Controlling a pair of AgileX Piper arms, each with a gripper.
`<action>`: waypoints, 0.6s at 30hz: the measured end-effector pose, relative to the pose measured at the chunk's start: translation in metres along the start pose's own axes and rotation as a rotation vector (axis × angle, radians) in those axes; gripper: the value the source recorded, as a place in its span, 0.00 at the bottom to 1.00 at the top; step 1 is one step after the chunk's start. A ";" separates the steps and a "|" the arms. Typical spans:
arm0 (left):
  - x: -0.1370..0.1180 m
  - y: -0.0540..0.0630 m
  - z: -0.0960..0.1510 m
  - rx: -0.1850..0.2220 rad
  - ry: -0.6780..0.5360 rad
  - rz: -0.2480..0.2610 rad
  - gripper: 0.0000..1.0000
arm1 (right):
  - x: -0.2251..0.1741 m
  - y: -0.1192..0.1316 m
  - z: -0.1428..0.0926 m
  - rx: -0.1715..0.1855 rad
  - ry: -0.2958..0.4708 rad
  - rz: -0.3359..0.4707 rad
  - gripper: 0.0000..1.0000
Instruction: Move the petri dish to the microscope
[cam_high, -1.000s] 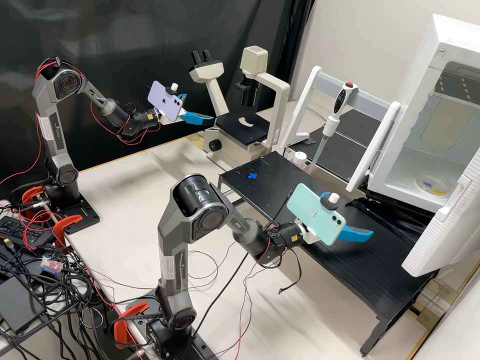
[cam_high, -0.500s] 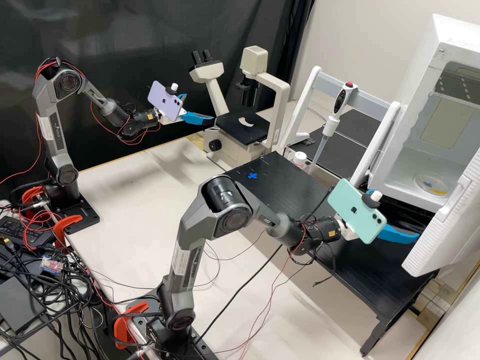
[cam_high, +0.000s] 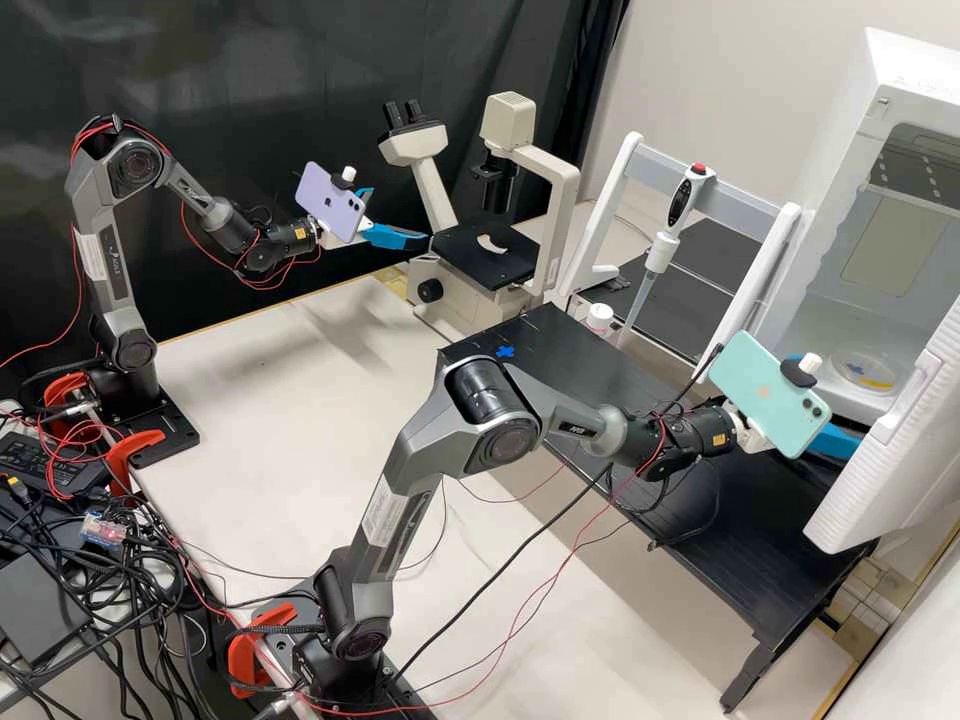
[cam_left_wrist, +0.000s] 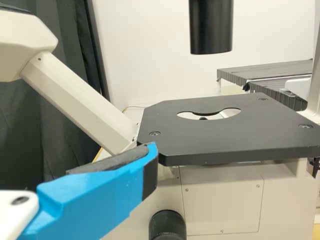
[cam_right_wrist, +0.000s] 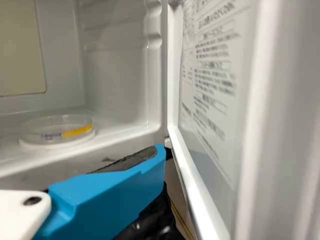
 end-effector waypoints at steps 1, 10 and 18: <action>0.000 0.000 0.000 0.000 0.000 0.000 1.00 | 0.002 0.001 -0.001 -0.003 0.002 0.002 1.00; 0.000 0.000 0.000 0.000 0.000 0.000 1.00 | 0.027 -0.010 -0.024 0.005 0.052 -0.020 1.00; 0.000 0.000 0.000 0.000 0.000 0.000 1.00 | 0.057 -0.039 -0.024 -0.087 0.036 -0.092 1.00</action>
